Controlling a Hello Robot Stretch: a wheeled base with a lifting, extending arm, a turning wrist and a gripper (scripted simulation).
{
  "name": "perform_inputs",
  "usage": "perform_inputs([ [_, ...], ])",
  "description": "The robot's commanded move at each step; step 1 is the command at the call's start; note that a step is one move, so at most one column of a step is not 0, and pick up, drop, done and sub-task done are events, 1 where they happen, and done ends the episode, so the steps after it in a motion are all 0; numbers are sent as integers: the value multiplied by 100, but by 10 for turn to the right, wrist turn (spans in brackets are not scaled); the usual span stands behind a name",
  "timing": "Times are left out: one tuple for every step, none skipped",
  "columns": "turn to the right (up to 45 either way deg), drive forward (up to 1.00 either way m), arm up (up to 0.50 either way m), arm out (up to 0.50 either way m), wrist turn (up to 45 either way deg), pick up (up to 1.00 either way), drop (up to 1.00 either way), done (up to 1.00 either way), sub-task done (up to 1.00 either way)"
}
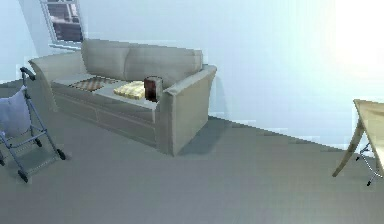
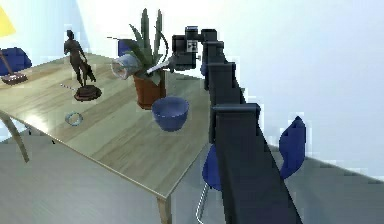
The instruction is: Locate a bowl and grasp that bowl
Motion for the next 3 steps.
perform_inputs([
  [0, 0, -26, 0, 0, 0, 0, 0, 0],
  [0, 0, 0, 0, 0, 100, 0, 0, 0],
  [0, 0, 10, 0, 0, 0, 0, 0, 0],
])
